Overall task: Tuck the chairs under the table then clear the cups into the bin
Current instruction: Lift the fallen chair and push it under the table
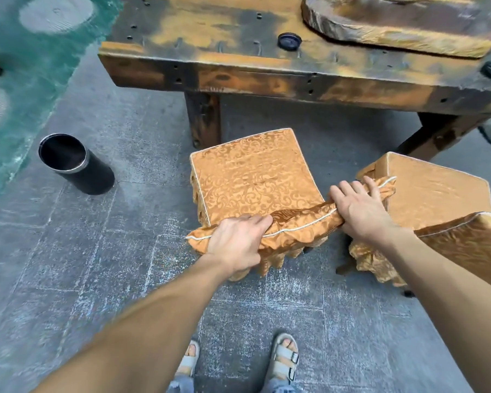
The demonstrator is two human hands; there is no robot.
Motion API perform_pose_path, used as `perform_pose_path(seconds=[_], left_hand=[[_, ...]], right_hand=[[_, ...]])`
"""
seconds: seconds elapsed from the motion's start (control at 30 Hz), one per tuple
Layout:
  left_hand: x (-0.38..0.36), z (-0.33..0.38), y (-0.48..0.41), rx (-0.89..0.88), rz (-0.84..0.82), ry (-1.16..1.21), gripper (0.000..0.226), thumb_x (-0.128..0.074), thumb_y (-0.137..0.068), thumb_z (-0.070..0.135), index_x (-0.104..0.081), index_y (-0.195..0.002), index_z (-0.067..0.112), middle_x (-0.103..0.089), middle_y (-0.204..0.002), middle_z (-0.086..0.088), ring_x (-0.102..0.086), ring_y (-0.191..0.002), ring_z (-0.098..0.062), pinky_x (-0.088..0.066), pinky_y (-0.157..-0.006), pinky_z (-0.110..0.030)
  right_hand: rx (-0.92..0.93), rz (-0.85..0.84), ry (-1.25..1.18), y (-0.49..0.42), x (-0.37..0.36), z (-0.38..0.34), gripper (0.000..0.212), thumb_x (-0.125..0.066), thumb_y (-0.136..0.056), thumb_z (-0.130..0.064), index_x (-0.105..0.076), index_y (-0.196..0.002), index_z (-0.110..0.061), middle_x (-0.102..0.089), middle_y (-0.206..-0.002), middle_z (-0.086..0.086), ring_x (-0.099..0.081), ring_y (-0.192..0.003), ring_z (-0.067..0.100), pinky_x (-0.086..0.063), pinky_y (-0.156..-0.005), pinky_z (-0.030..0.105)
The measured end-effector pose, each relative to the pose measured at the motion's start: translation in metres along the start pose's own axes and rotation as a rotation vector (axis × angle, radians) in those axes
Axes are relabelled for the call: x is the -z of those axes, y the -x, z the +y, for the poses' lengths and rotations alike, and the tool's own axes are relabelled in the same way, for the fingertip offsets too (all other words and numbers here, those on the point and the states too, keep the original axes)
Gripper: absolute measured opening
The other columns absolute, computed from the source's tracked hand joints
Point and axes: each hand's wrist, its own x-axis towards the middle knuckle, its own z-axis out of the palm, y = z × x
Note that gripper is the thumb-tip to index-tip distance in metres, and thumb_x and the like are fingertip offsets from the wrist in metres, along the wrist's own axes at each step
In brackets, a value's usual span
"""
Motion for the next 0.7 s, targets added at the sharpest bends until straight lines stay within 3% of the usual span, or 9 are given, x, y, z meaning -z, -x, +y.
perform_pose_path(seconds=[0.2, 0.3, 0.37, 0.5, 0.6, 0.7], left_hand=[[-0.002, 0.033, -0.040, -0.036, 0.011, -0.126, 0.056, -0.077, -0.056, 0.021, -0.050, -0.105, 0.025, -0.068, -0.091, 0.008, -0.057, -0.066, -0.015, -0.034, -0.046, -0.023], [-0.006, 0.043, -0.053, -0.077, -0.020, -0.130, 0.058, -0.077, -0.055, 0.021, -0.052, -0.107, 0.023, -0.072, -0.100, 0.003, -0.069, -0.084, -0.020, -0.055, -0.055, -0.028], [-0.003, 0.043, -0.051, -0.088, -0.039, -0.136, 0.060, -0.078, -0.054, 0.025, -0.049, -0.106, 0.022, -0.068, -0.098, 0.001, -0.067, -0.092, -0.024, -0.059, -0.067, -0.036], [-0.005, 0.032, -0.017, 0.139, -0.042, -0.222, 0.069, -0.076, -0.057, 0.058, -0.048, -0.109, 0.023, -0.058, -0.099, -0.003, -0.056, -0.093, -0.029, -0.047, -0.070, -0.042], [-0.002, 0.028, -0.019, 0.234, -0.055, -0.184, 0.061, -0.076, -0.050, 0.046, -0.057, -0.103, 0.022, -0.059, -0.096, -0.003, -0.059, -0.088, -0.029, -0.051, -0.063, -0.039], [0.005, 0.016, -0.034, 0.153, -0.055, -0.190, 0.054, -0.072, -0.048, 0.040, -0.059, -0.097, 0.023, -0.059, -0.091, 0.001, -0.060, -0.084, -0.025, -0.048, -0.053, -0.033]], right_hand=[[0.081, -0.067, -0.047, -0.010, -0.024, 0.053, 0.045, -0.063, -0.083, -0.013, -0.041, -0.121, -0.021, -0.047, -0.116, -0.002, -0.047, -0.120, 0.022, -0.020, -0.118, 0.056], [0.149, -0.048, -0.056, -0.008, -0.042, 0.071, 0.044, -0.067, -0.083, -0.027, -0.043, -0.119, -0.020, -0.050, -0.116, -0.002, -0.050, -0.118, 0.023, -0.031, -0.107, 0.045], [0.174, -0.019, -0.056, -0.004, -0.048, 0.077, 0.047, -0.072, -0.078, -0.038, -0.047, -0.114, -0.020, -0.052, -0.111, -0.002, -0.053, -0.111, 0.023, -0.035, -0.098, 0.042], [0.245, 0.112, -0.064, 0.008, -0.056, 0.075, 0.052, -0.074, -0.062, -0.018, -0.053, -0.109, -0.019, -0.054, -0.104, 0.001, -0.054, -0.098, 0.028, -0.037, -0.083, 0.046], [0.386, 0.225, -0.067, 0.009, -0.060, 0.076, 0.055, -0.070, -0.056, -0.016, -0.052, -0.108, -0.020, -0.054, -0.101, 0.001, -0.051, -0.093, 0.028, -0.035, -0.074, 0.044], [0.324, 0.268, -0.110, -0.002, -0.059, 0.066, 0.056, -0.073, -0.052, -0.021, -0.051, -0.103, -0.022, -0.056, -0.095, -0.001, -0.053, -0.089, 0.027, -0.035, -0.074, 0.044]])
